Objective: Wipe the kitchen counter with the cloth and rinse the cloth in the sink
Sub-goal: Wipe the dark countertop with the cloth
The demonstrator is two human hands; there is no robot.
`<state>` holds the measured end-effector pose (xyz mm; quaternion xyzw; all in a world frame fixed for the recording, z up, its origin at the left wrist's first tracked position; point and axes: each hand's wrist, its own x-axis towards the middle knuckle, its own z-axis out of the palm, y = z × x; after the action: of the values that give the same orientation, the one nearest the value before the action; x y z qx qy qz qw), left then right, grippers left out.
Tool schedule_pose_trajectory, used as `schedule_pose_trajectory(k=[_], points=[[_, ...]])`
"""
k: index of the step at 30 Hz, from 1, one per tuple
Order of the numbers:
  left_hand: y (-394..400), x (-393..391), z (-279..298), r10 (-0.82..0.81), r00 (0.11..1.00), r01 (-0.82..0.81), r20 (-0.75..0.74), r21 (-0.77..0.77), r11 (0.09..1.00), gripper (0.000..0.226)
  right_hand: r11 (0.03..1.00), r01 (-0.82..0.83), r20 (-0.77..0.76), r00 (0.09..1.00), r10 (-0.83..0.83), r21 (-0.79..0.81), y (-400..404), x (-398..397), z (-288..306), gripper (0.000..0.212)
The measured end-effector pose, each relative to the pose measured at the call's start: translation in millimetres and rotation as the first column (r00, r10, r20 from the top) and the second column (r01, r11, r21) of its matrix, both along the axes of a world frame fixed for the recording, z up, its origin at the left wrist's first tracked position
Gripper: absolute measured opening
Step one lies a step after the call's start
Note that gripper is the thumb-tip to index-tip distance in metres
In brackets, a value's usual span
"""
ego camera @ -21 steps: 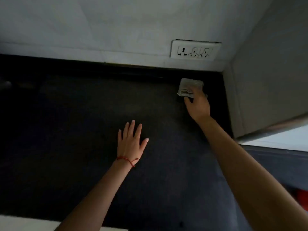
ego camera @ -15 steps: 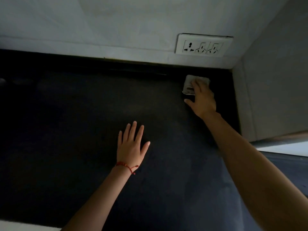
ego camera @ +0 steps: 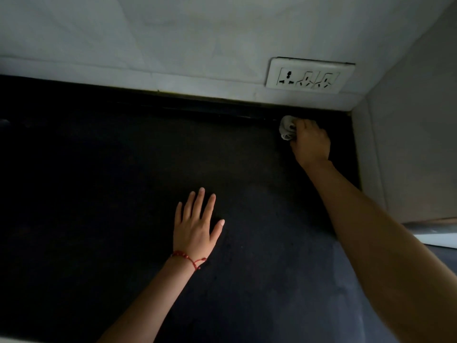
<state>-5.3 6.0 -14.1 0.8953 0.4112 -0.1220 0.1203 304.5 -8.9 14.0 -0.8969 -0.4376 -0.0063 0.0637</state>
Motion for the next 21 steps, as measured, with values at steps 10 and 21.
schedule_pose_trajectory(k=[10,21], points=[[2.1,-3.9,15.5,-0.043,0.999,0.044,0.028,-0.063,0.997,0.061,0.898,0.247,-0.38,0.92,-0.098,0.365,-64.2,-63.2,28.3,0.033],[-96.6,-114.2,64.9,0.603,0.654,-0.503,0.458,-0.332,0.798,0.036,0.744,0.652,-0.989,0.079,0.123,0.144,-151.2,-163.4,60.1,0.02]])
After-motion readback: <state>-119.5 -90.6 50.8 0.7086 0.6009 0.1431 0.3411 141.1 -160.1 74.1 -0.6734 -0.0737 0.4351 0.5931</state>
